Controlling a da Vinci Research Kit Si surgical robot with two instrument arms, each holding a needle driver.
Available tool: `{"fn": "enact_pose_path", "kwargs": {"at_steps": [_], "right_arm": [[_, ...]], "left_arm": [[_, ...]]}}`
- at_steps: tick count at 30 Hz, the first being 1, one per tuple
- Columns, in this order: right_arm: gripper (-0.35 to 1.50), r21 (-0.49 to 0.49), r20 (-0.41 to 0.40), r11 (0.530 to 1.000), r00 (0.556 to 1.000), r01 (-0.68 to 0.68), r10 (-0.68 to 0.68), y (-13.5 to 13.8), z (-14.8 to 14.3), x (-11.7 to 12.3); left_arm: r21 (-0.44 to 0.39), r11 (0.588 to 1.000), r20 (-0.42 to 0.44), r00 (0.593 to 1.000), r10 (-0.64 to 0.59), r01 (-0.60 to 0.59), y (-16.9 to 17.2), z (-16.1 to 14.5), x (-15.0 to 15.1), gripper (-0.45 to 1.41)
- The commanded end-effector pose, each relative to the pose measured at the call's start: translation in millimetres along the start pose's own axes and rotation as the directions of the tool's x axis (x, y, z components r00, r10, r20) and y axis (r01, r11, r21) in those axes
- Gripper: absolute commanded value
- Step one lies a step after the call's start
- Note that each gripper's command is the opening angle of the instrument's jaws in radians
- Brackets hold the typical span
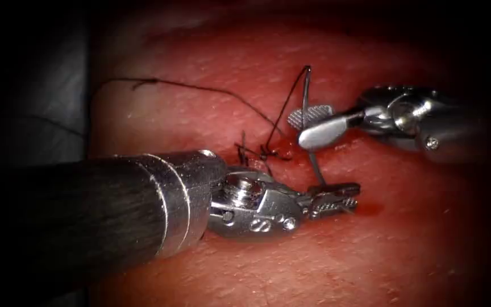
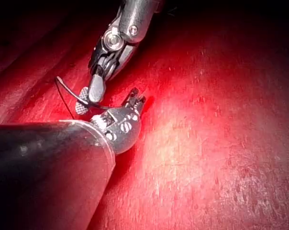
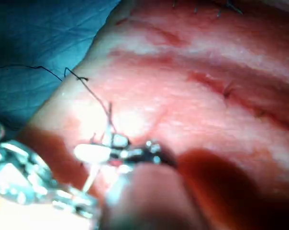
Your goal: Wound Closure
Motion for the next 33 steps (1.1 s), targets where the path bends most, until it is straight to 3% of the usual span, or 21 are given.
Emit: {"fn": "enact_pose_path", "kwargs": {"at_steps": [1,4,6,7,15,16,18,19,23,27,29,31,33], "right_arm": [[0.52,0.0,0.001,1.0,1.0,0.0,0.0,0.7,0.9,-0.8],[0.31,0.001,-0.005,1.0,1.0,0.002,-0.002,0.9,1.1,-0.9],[-0.03,-0.001,-0.006,1.0,1.0,0.005,-0.005,1.0,1.4,-1.1],[-0.33,-0.002,-0.006,1.0,1.0,0.006,-0.006,1.1,1.6,-1.2],[-0.35,-0.049,-0.018,0.999,1.0,0.006,-0.007,2.3,1.0,-1.2],[-0.35,-0.055,-0.014,0.998,1.0,0.006,-0.006,2.4,0.8,-1.2],[-0.35,-0.075,0.003,0.997,1.0,0.006,-0.006,2.6,0.5,-1.3],[-0.35,-0.082,0.002,0.997,1.0,0.006,-0.006,2.6,0.3,-1.3],[-0.35,-0.097,-0.024,0.995,0.999,0.033,-0.035,2.7,-0.6,-0.7],[-0.35,-0.115,-0.068,0.989,0.993,0.087,-0.096,3.0,-2.1,0.3],[-0.35,-0.122,-0.083,0.988,0.991,0.092,-0.102,3.0,-2.7,0.6],[-0.35,-0.131,-0.094,0.986,0.989,0.102,-0.115,3.0,-3.2,0.9],[-0.35,-0.137,-0.101,0.98,0.982,0.144,-0.159,2.9,-3.4,1.0]], "left_arm": [[0.0,1.0,-0.001,1.0,-0.002,0.002,0.4,0.6,-0.2,-0.45],[0.003,1.0,-0.002,1.0,-0.002,0.002,0.4,0.6,0.0,-0.45],[0.002,1.0,-0.004,1.0,-0.002,0.002,0.5,0.7,0.1,-0.45],[0.001,1.0,-0.006,1.0,-0.002,0.002,0.5,0.7,0.2,-0.45],[0.0,1.0,-0.011,1.0,0.004,-0.004,0.4,0.7,0.4,-0.45],[0.0,1.0,-0.01,1.0,0.009,-0.009,0.4,0.7,0.5,-0.1],[-0.001,0.997,-0.012,0.997,-0.074,0.074,0.4,0.8,0.5,0.89],[0.001,0.988,-0.007,0.988,-0.151,0.151,0.3,0.8,0.5,1.1],[0.008,0.963,0.003,0.963,-0.268,0.268,0.3,0.5,0.7,1.31],[0.016,0.936,0.024,0.936,-0.351,0.351,0.6,0.1,0.8,1.33],[0.008,0.926,0.028,0.926,-0.377,0.377,0.7,-0.3,0.8,1.23],[0.004,0.927,0.026,0.926,-0.376,0.376,0.7,-0.8,0.6,0.93],[-0.011,0.908,0.024,0.908,-0.419,0.419,0.5,-1.3,0.1,0.42]]}}
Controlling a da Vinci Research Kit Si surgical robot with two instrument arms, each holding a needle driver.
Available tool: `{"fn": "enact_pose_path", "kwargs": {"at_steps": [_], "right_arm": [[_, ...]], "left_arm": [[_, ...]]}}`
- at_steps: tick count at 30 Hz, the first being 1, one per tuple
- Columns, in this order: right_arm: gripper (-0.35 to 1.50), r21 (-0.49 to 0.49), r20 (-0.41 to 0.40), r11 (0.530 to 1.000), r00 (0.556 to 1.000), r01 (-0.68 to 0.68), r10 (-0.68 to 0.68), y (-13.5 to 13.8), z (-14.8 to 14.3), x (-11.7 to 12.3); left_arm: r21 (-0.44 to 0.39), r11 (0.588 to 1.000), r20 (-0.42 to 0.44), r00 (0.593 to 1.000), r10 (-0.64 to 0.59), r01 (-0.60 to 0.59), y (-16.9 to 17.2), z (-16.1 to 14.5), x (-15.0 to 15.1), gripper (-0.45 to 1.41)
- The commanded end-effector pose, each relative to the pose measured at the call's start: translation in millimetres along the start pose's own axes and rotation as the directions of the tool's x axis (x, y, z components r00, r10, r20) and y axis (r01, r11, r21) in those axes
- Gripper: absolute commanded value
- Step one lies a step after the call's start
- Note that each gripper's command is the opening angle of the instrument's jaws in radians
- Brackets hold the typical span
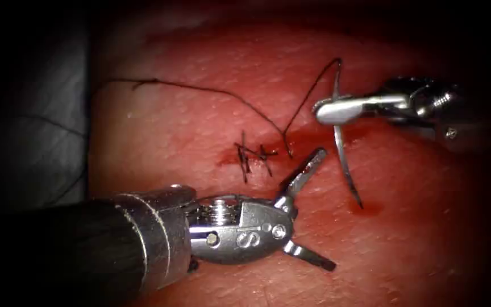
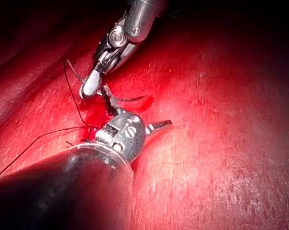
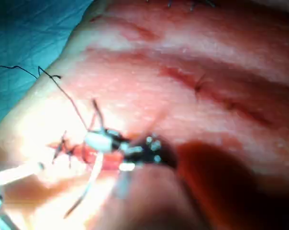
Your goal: Wound Closure
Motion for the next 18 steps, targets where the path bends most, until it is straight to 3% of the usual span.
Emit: {"fn": "enact_pose_path", "kwargs": {"at_steps": [1,2,3,12,18], "right_arm": [[-0.35,0.005,-0.006,1.0,1.0,0.03,-0.03,0.2,0.6,-0.8],[-0.35,0.005,-0.013,0.998,0.998,0.059,-0.059,0.1,0.6,-0.8],[-0.35,0.006,-0.023,0.996,0.995,0.093,-0.092,0.0,0.6,-0.7],[-0.35,0.017,-0.067,0.972,0.971,0.233,-0.231,0.0,0.5,-0.4],[-0.35,0.021,-0.069,0.965,0.963,0.263,-0.261,-0.3,0.7,-0.5]], "left_arm": [[-0.023,1.0,-0.007,1.0,-0.016,0.015,0.2,0.5,-0.5,0.1],[-0.046,0.998,-0.011,0.999,-0.045,0.044,-0.2,0.4,-0.8,-0.27],[-0.063,0.995,-0.007,0.997,-0.08,0.079,-0.4,0.3,-1.0,-0.45],[-0.131,0.975,0.119,0.979,-0.165,0.181,-2.9,0.8,-3.5,-0.45],[-0.098,0.979,0.248,0.957,-0.151,0.18,-4.7,1.5,-5.4,-0.45]]}}
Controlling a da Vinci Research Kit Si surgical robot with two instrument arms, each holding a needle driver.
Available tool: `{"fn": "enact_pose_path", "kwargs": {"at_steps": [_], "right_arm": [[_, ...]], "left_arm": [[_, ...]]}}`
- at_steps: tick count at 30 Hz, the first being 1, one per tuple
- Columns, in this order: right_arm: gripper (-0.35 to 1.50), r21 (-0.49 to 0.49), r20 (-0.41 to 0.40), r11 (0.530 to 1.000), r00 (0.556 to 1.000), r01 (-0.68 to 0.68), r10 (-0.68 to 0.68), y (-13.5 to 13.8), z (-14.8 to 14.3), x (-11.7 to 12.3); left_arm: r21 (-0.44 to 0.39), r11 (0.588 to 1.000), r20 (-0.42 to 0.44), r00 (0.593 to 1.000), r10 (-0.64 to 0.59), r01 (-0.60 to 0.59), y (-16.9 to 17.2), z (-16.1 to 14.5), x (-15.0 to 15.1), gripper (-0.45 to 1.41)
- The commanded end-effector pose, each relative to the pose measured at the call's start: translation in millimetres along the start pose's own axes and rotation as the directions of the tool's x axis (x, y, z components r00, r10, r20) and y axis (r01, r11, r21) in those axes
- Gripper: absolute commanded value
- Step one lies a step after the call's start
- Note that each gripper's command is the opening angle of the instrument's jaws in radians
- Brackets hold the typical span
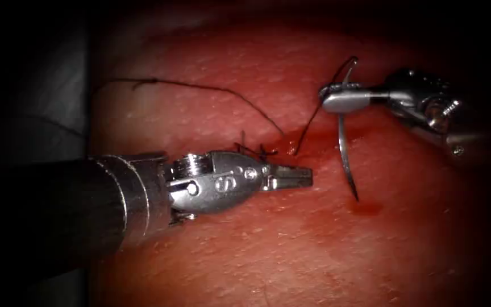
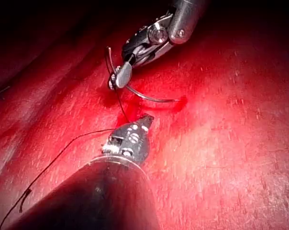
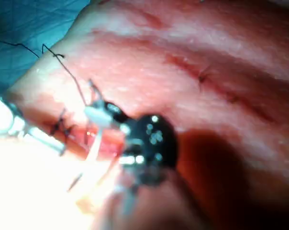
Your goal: Wound Closure
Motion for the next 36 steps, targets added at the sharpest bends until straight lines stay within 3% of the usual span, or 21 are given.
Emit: {"fn": "enact_pose_path", "kwargs": {"at_steps": [1,7,16,36], "right_arm": [[-0.35,0.002,0.0,1.0,1.0,0.009,-0.009,-0.2,0.8,-1.0],[-0.35,0.005,-0.003,0.999,0.999,0.039,-0.039,-0.4,1.2,-0.9],[-0.35,0.004,-0.013,0.998,0.998,0.068,-0.067,-0.6,1.3,-1.0],[-0.35,0.001,-0.014,0.996,0.996,0.092,-0.092,-0.5,1.5,-1.1]], "left_arm": [[0.002,1.0,0.015,1.0,0.002,-0.002,-0.1,1.0,-0.4,-0.45],[0.024,1.0,0.136,0.991,0.001,-0.005,-1.4,1.9,-1.2,-0.45],[-0.029,0.999,0.263,0.965,0.021,-0.014,-3.1,3.1,-1.9,-0.45],[-0.119,0.992,0.414,0.907,0.08,-0.033,-3.0,4.9,-6.1,-0.45]]}}
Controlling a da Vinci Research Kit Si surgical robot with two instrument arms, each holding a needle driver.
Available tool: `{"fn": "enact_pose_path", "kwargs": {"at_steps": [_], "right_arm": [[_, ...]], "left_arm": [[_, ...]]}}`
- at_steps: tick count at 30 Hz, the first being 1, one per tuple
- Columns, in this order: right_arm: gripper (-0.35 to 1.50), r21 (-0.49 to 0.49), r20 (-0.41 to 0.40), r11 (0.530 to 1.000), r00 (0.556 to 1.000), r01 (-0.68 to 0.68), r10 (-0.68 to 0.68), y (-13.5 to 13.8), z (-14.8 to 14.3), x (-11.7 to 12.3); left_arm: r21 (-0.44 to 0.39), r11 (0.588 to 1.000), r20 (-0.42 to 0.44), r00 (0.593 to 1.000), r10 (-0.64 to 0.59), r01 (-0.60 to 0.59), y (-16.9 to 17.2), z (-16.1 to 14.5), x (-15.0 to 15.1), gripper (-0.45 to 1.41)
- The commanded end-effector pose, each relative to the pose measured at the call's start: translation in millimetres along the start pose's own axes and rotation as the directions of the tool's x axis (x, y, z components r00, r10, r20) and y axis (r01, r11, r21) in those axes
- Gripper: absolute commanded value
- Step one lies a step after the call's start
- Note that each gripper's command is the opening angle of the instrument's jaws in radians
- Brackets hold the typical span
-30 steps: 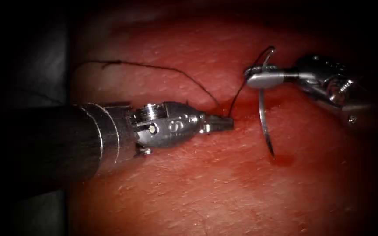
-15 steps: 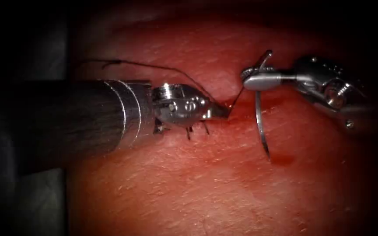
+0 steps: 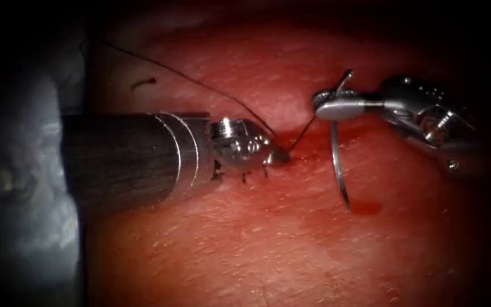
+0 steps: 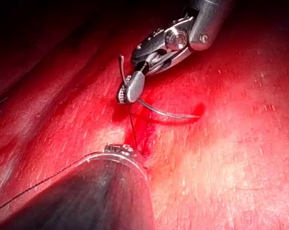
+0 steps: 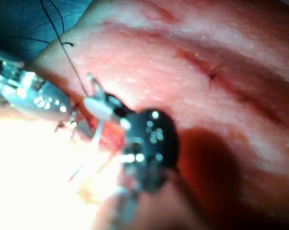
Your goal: Wound Closure
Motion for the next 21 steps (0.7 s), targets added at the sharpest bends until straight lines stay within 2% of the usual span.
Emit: {"fn": "enact_pose_path", "kwargs": {"at_steps": [1,6,14,21], "right_arm": [[-0.35,0.001,0.0,1.0,1.0,-0.002,0.002,0.0,0.7,-0.9],[-0.35,0.002,0.0,1.0,1.0,0.005,-0.005,-0.2,0.9,-1.1],[-0.35,-0.002,-0.007,0.998,0.998,0.066,-0.066,0.2,1.5,-1.2],[-0.35,-0.015,-0.028,0.993,0.992,0.12,-0.12,0.5,2.3,-0.8]], "left_arm": [[-0.008,1.0,0.004,1.0,0.003,-0.003,0.0,0.8,0.1,-0.45],[-0.041,0.999,0.035,0.999,-0.014,0.016,-1.3,1.1,-0.3,-0.45],[-0.163,0.986,0.197,0.98,-0.006,0.038,-0.8,3.0,-2.5,-0.45],[-0.182,0.983,0.203,0.979,0.002,0.036,-0.9,3.5,-3.0,-0.45]]}}
